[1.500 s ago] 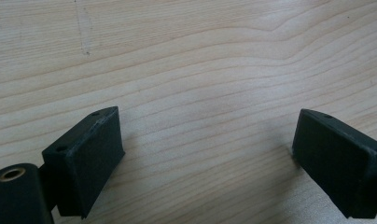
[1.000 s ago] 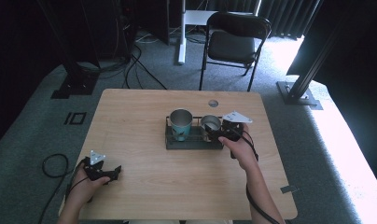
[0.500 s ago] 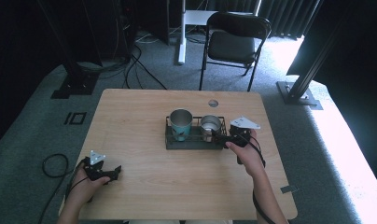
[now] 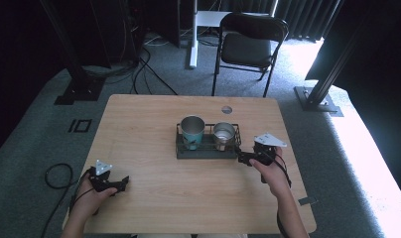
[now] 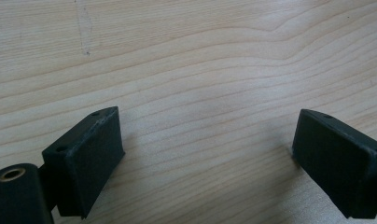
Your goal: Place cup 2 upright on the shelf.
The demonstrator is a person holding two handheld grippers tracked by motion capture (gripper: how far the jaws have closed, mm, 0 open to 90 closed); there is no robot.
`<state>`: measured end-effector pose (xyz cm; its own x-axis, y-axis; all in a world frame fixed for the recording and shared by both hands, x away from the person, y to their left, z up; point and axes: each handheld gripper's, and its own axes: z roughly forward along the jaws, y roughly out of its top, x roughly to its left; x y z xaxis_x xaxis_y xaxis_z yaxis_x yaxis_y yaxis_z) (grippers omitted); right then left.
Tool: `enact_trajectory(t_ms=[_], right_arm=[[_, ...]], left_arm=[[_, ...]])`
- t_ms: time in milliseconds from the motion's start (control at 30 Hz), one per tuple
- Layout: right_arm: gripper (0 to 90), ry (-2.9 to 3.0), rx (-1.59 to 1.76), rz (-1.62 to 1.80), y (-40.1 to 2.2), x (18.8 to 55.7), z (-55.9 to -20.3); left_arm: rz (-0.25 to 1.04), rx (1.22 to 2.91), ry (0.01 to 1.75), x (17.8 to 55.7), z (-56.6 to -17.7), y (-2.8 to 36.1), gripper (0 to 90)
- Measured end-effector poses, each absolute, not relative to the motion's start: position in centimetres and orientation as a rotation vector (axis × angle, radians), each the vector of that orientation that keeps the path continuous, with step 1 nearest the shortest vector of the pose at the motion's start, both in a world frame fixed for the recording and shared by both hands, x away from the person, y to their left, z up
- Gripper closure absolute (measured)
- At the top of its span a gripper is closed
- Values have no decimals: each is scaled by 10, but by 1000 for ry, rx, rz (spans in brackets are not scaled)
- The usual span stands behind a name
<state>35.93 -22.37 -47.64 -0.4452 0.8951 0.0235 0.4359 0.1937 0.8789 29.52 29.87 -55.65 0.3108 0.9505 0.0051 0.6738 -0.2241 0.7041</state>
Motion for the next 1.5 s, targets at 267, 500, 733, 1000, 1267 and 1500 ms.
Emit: enact_trajectory(t_ms=[267, 500, 733, 1000, 1267, 1500], right_arm=[[109, 1969, 1260, 1167, -235, 350, -491], [110, 1986, 1281, 1142, -248, 343, -507], [110, 1981, 1333, 1122, -259, 334, -523], [110, 1986, 1373, 1086, -271, 323, -536], [109, 1994, 1405, 1039, -280, 314, -549], [110, 1987, 1440, 1022, -289, 307, -555]], left_arm=[[596, 1984, 1433, 295, -556, 299, 94], [597, 1983, 1434, 295, -556, 299, 94], [597, 1984, 1433, 295, -556, 299, 94], [597, 1983, 1434, 295, -556, 299, 94], [596, 1984, 1433, 295, -556, 299, 94], [597, 1983, 1434, 295, -556, 299, 94]])
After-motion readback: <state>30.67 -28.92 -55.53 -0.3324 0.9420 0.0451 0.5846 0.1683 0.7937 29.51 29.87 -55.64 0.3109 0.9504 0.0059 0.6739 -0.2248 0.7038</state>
